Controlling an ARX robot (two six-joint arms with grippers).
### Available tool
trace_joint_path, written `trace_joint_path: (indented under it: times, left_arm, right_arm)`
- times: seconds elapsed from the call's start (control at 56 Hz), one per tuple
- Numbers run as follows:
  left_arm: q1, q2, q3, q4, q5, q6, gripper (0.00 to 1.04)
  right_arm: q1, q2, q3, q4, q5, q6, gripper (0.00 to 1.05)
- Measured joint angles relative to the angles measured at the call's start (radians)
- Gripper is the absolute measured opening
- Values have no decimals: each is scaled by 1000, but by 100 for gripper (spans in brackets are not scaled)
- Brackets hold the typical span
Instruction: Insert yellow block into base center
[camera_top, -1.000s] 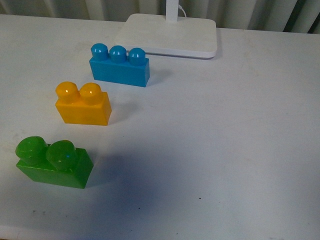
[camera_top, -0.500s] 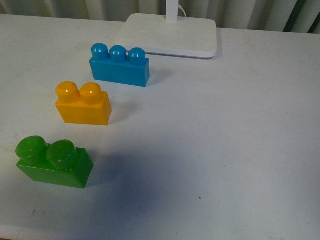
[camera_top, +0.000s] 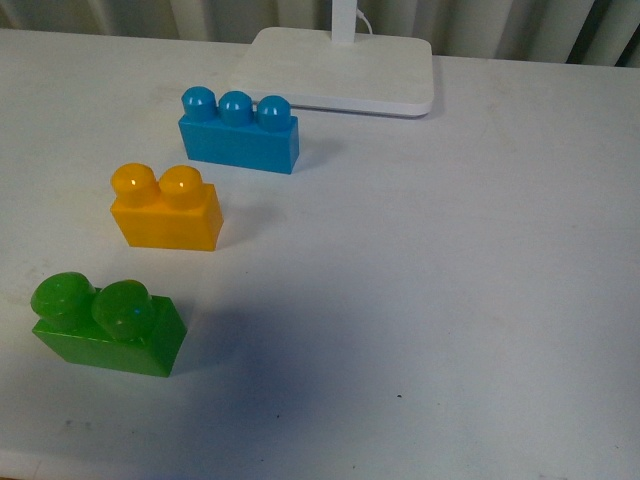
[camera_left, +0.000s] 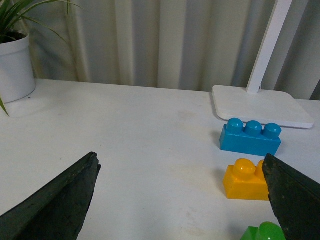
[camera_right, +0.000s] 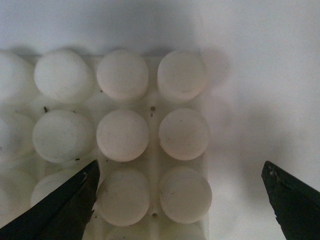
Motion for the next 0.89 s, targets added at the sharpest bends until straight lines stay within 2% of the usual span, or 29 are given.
trace_joint_path:
  times: [0.25,0.446,0.625,0.893]
  left_arm:
    - [0,0,0,0,0,0,98]
    - [0,0,0,0,0,0,98]
    - [0,0,0,0,0,0,98]
    - [0,0,0,0,0,0,98]
  right_arm:
    - [37,11,-15,14,8,5,96]
    - [101,-8,-70,18,-37,95,96]
    - [207,-62,-149,41,-31,203,96]
    - [434,-145,-259,106,134,459,96]
